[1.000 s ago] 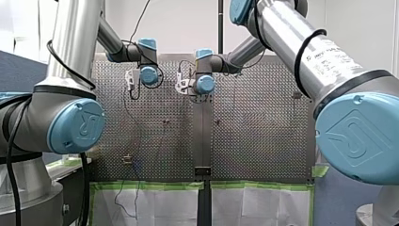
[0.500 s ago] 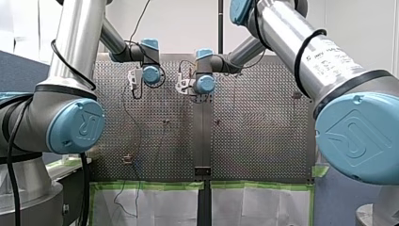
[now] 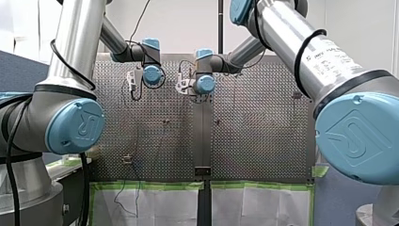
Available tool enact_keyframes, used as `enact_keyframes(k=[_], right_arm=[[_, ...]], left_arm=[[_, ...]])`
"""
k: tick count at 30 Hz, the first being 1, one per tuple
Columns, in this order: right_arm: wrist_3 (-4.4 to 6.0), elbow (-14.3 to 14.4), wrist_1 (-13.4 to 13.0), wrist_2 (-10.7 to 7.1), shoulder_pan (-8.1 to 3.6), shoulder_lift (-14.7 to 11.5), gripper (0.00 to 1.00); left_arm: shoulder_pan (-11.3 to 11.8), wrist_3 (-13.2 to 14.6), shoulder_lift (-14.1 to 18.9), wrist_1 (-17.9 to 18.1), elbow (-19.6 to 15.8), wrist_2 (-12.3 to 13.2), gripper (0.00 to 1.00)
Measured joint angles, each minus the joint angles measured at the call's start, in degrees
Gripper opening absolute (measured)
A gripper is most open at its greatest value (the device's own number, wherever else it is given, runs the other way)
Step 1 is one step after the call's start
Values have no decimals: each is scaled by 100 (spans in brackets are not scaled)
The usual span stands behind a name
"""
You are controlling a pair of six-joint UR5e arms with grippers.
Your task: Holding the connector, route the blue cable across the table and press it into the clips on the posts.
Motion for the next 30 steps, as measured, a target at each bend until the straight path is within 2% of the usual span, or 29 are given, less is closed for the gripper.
enact_keyframes(k=[5,12,19,26,30], right_arm=[[-5,0,53,0,0,0,0],[-6,0,298,-1,10,0,0],[-33,75,526,-2,61,0,0],[-71,288,552,-13,92,-1,0],[-87,376,560,-99,100,-42,0]], left_arm=[[-43,-4,10,-163,-55,-16,0],[-86,-9,55,-174,-351,-103,0],[-90,-76,107,36,-714,-232,0],[-51,-170,109,333,-1059,-228,0],[-25,-237,105,498,-1226,-222,0]])
